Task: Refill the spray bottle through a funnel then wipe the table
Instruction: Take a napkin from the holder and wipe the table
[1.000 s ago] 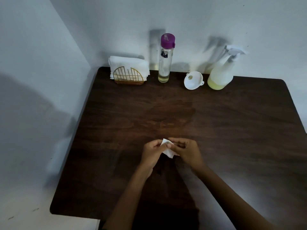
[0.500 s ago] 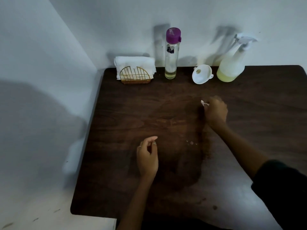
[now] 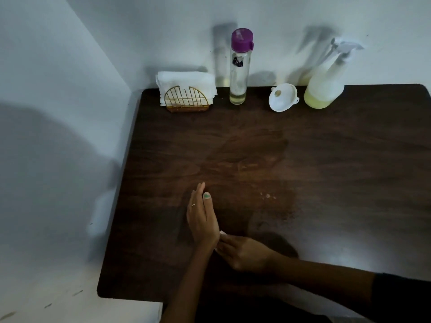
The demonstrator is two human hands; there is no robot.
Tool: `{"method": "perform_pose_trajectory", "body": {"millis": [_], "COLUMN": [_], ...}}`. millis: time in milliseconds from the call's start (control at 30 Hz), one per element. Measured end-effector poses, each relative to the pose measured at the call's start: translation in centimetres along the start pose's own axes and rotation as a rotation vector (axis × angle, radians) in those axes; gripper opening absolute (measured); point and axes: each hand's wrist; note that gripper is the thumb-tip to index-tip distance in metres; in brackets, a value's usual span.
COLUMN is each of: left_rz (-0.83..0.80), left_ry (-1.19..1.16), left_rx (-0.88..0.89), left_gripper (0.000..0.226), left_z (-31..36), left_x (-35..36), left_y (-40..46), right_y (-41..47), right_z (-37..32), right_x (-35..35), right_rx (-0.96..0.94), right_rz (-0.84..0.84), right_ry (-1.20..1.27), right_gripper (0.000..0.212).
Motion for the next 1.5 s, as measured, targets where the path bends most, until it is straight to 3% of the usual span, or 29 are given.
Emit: {"method": "perform_pose_trajectory", "body": {"millis": [67,100,167,267,367,467,567,633,700,733,867,933,1133,1233,1300,1367,1500], "left_rz": [-0.017,-0.029,-0.063,-0.141,-0.171,-0.191,-0.198,-0.193,-0.186,-0.180,-0.179,-0.182,-0.199,-0.204,-0.208,-0.217,-0.232], "left_ry": [0.031,0.056,0.138,0.275,0.346,0.374,0.386,0.377,0.377,0.378,0.364,0.379,0.381,0.383,0.378,0.365,0.367], "left_rx": [0.016,0.021,0.009,-0.037,-0.032,-0.047,-0.074,-0.075,-0.080,-0.086,-0.097,-0.100,-0.091,-0.091,-0.090,-0.082,-0.106], "left_gripper": [0.049,0.053,0.052,0.051,0.064,0.067,0.055,0.054,0.055,0.055,0.053,0.053,0.055,0.055,0.056,0.057,0.057], "left_z": [-0.2,-0.3,-0.8,-1.3,-1.5,-1.5,-1.3,-1.2,-1.0,-0.9,-0.6,-0.6,-0.5,-0.6,-0.6,-0.5,-0.2], "left_x": [-0.1,-0.1,0.1,0.7,1.2,1.4,1.5,1.7,1.8,1.9,2.1,2.3,2.8,3.1,3.2,3.4,3.6], "left_y": [0.1,0.2,0.5,0.4,0.0,-0.1,0.0,0.0,0.0,0.0,0.1,0.0,-0.8,-1.0,-1.1,-1.2,-1.2], "right_y": [-0.9,-1.2,-2.1,-5.8,-9.6,-9.5,-6.6,-5.0,-3.4,-3.1,-3.9,-4.5,-9.5,-11.6,-10.8,-9.0,-6.0], "right_z": [1.0,2.8,6.7,12.6,17.3,17.9,13.4,9.0,4.6,2.6,1.9,4.4,14.8,17.5,16.9,14.9,7.1], "right_x": [-1.2,-1.7,-4.2,-9.9,-13.1,-12.9,-10.9,-7.6,-3.4,-1.2,2.2,0.0,-9.4,-10.3,-9.7,-8.2,-1.5], "right_rx": [-0.011,-0.023,0.080,0.545,0.899,1.089,0.928,0.686,0.336,0.187,-0.145,-0.104,0.505,0.896,1.018,0.953,0.515], "right_rz": [-0.118,-0.036,0.200,0.426,0.567,0.647,0.619,0.460,0.415,0.350,0.180,0.204,0.572,0.757,0.808,0.747,0.507], "right_ry": [-0.026,-0.072,-0.077,0.081,0.028,0.063,0.169,-0.052,-0.215,-0.182,-0.354,-0.346,-0.195,0.005,0.066,0.021,-0.240], "right_gripper": [0.042,0.051,0.047,0.039,0.036,0.031,0.034,0.037,0.039,0.038,0.032,0.030,0.040,0.048,0.046,0.044,0.044]}}
Point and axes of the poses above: each hand's wrist, its own y-axis towards the middle knuckle, its own x-axis out of the palm, z = x × y, and after that the axes turned 15 degrees about -z, right-handed
